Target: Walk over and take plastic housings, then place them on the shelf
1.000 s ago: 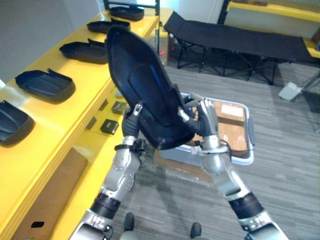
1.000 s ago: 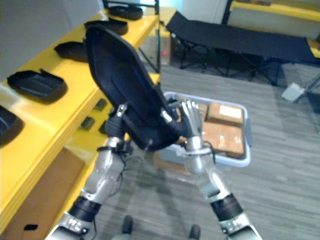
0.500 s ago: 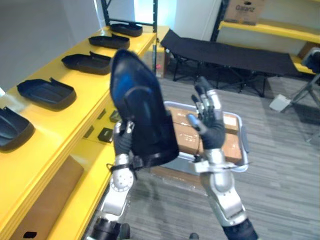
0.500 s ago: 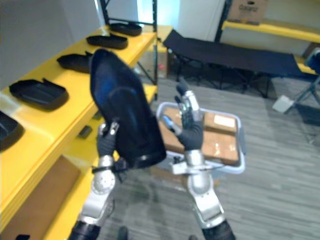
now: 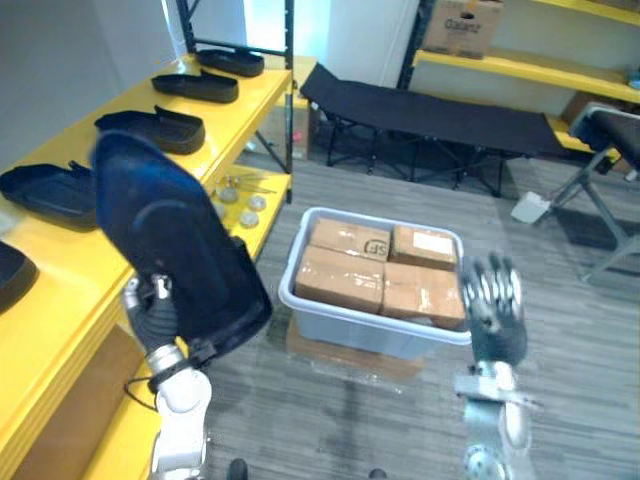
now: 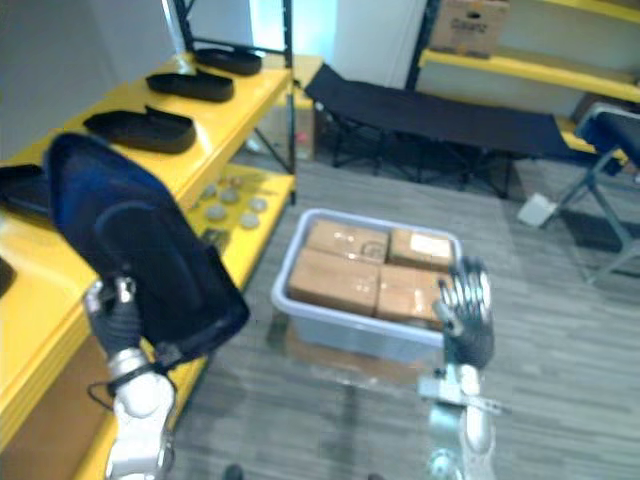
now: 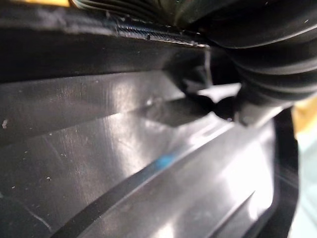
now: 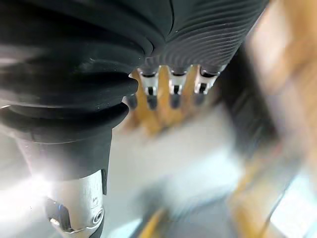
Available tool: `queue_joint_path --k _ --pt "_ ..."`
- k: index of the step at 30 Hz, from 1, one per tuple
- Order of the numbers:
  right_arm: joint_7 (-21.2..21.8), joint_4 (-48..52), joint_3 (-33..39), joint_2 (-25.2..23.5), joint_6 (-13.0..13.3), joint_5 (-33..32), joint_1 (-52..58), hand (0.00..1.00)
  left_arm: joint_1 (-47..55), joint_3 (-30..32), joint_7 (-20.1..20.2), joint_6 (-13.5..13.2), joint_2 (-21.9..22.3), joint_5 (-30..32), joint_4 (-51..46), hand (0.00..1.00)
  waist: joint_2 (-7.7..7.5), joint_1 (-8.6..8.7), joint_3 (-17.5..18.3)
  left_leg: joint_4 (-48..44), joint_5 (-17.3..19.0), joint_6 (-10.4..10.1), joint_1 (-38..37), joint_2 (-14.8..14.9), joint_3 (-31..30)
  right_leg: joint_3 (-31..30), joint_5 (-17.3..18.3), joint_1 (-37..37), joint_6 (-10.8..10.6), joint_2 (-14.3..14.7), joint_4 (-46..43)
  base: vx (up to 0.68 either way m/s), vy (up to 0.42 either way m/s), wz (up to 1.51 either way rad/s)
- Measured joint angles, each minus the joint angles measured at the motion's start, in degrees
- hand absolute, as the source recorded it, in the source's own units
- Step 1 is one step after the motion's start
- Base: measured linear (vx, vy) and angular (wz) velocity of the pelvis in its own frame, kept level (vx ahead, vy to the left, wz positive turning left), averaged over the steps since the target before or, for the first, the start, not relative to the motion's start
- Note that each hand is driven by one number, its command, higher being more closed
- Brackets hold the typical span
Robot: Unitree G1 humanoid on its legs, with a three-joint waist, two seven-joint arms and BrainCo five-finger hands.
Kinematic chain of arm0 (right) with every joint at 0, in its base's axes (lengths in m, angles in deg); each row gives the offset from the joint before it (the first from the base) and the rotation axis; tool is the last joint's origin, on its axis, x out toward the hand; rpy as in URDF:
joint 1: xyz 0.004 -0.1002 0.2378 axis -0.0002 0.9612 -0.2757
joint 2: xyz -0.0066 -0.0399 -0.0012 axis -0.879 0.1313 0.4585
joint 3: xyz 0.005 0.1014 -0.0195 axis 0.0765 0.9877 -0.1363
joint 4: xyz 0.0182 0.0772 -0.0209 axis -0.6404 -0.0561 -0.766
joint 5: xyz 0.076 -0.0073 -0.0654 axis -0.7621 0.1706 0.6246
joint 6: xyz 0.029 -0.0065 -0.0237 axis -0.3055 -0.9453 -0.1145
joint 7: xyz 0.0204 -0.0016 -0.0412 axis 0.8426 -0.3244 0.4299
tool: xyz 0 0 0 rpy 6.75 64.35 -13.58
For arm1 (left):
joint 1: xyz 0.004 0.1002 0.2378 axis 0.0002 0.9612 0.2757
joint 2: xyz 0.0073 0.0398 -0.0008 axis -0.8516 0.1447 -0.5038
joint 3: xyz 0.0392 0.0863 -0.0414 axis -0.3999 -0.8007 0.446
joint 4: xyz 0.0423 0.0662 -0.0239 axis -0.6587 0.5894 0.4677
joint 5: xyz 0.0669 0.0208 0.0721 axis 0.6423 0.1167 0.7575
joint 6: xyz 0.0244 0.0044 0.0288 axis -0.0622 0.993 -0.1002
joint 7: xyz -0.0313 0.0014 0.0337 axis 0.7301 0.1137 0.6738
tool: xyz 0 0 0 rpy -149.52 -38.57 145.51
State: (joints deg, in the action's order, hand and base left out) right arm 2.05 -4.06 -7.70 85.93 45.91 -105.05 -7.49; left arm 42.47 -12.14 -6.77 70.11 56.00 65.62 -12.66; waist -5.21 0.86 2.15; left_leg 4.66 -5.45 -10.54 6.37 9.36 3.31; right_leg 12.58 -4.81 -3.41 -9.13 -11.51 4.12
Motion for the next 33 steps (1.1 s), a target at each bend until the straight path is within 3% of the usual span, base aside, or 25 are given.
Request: queue_joint_path --k 6,11,16,20,25,27,29,30,33 --pt "-4.27 -41.87 8.04 -0.31 -7.34 10.1 -1.13 0.0 2.75 3.13 -0.81 -1.91 1.97 -3.71 -2.98 1.0 1.84 -0.72 0.89 -0.01 0.75 -0.42 -0.48 -0.1 -1.78 1.53 1.34 1.62 -0.4 -0.11 -0.79 0.02 -0.009 0.14" --pt "-4.36 -56.19 7.64 -1.45 -9.6 13.23 -6.08 0.0 2.09 7.18 -1.85 -2.07 1.94 -3.29 -7.79 1.0 2.43 -2.8 0.33 -0.53 0.78 -0.35 1.1 -0.73 -8.1 7.64 3.4 4.59 -0.97 -0.17 -1.53 0.0 -0.017 0.55" --pt "-4.37 -59.67 8.08 -1.45 -9.73 13.73 -10.55 0.0 2.86 14.87 -2.94 -2.09 2.95 -3.2 -13.06 1.0 2.42 -6.61 -1.2 -1.32 -0.92 -0.21 4.99 -3.6 -20.8 20.66 6.54 9.7 -1.75 -0.26 -3.42 0.05 -0.014 1.33" --pt "-4.44 -60.41 8.04 -1.36 -9.74 18.79 -16.38 0.0 7.15 16.78 -3.95 -2.13 3.63 -3.15 -15.82 1.0 2.09 -10.29 -2.06 -2.6 -0.94 -0.3 5.72 -5.51 -25.37 25.67 7.89 12.81 -2.2 -0.41 -3.85 0.07 0.019 0.69" --pt "-4.5 -60.15 7.85 -1.1 -9.72 20.93 -20.12 0.0 9.46 16.04 -3.72 -2.78 4.78 -0.93 -17.74 1.0 2.45 -11.52 -4.62 -10.49 2.74 0.21 7.68 -7.72 -28.16 29.16 10.01 16.0 -2.49 -0.29 -5.92 -0.01 0.009 0.38" --pt "-5.18 -60.25 7.75 -0.12 -9.76 21.93 -19.78 0.0 9.3 15.65 -3.45 -3.32 4.74 -0.96 -17.95 1.0 2.42 -11.14 -5.5 -13.16 2.4 1.88 10.51 -8.56 -25.57 32.68 10.54 16.55 -2.72 -0.41 -6.55 -0.06 0.041 0.73" --pt "-5.63 -60.29 7.75 0.79 -9.79 22.45 -19.64 0.0 9.5 15.91 -3.38 -3.3 4.79 -0.99 -17.96 1.0 1.96 -11.41 -6.35 -13.03 1.19 5.72 11.98 -6.73 -15.98 33.61 10.55 16.47 -2.76 -0.82 -6.65 -0.04 0.101 0.36" --pt "-5.6 -60.19 7.71 1.24 -9.8 22.87 -19.69 0.0 9.5 15.75 -3.11 -3.31 4.79 -0.98 -17.97 1.0 1.72 -11.42 -6.5 -12.71 0.28 4.99 12.34 -6.02 -12.32 34.25 10.2 16.49 -3.39 -1.34 -6.67 -0.03 0.099 0.29" --pt "-5.54 -58.18 7.69 1.11 -9.81 24.46 -20.5 0.0 9.08 15.25 -1.28 -3.39 4.61 -1.09 -18.68 1.0 0.62 -11.32 -7.07 -12.14 -0.12 4.38 12.96 -7.37 -11.78 34.64 10.01 15.97 -3.48 -2.73 -6.57 -0.01 0.12 0.11"
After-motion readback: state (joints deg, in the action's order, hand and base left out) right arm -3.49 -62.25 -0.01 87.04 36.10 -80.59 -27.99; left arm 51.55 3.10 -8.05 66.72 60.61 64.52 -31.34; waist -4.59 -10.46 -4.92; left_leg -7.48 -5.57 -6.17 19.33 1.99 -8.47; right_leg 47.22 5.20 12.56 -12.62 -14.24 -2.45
